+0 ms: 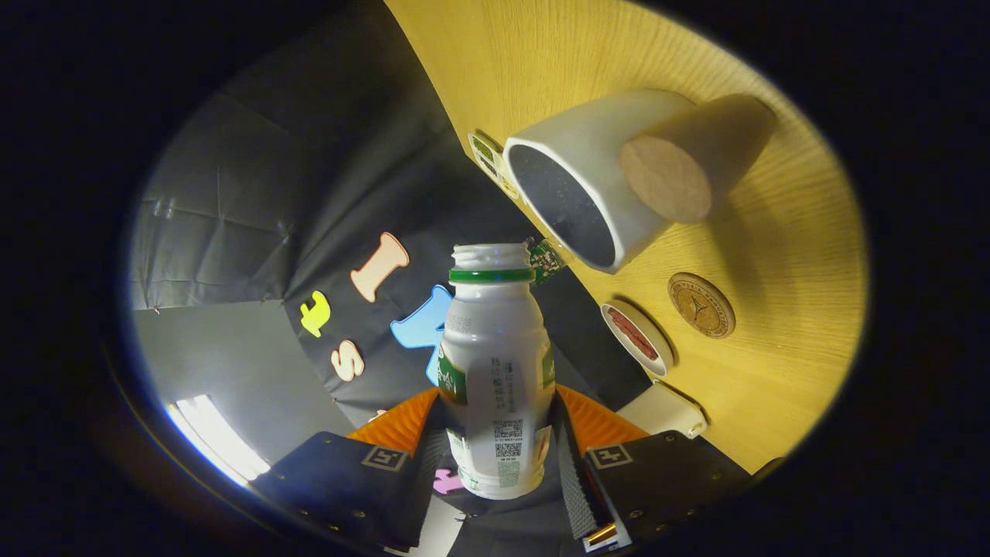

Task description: Take the bottle from table, then pour the juice into the cup, finally place the bottle on the coaster

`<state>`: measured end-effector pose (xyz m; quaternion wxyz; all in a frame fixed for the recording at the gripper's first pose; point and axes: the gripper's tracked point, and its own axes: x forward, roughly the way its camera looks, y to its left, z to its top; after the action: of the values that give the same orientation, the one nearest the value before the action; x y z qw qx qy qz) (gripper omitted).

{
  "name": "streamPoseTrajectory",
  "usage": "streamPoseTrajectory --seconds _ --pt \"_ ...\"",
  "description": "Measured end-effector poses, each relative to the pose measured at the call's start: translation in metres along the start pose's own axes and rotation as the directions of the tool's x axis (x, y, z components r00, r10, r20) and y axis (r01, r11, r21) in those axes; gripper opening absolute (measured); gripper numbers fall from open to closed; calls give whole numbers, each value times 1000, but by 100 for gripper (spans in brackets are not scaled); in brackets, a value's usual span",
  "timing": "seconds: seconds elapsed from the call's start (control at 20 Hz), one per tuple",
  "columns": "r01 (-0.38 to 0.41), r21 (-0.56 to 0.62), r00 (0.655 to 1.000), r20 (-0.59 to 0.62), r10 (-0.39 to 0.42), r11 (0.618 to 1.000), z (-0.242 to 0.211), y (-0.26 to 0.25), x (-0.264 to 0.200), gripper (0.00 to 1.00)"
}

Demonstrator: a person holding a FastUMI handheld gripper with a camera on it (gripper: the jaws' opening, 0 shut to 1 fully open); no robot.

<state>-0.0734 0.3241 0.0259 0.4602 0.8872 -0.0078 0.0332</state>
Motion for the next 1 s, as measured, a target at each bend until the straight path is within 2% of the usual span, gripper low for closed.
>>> streamPoseTrajectory --seconds 0.35,0.5,0.65,0.8,1.0 --pt "7 -31 1000 -1 -7 999 0 -2 1 69" --pt "31 -122 1000 -1 -31 992 -2 -8 2 69" --pt "14 -217 1000 -18 -18 976 -8 -9 5 69" --pt "35 -400 998 -29 -51 916 -13 -19 -1 69" --pt "56 -617 994 -42 -104 785 -16 -38 -5 69"
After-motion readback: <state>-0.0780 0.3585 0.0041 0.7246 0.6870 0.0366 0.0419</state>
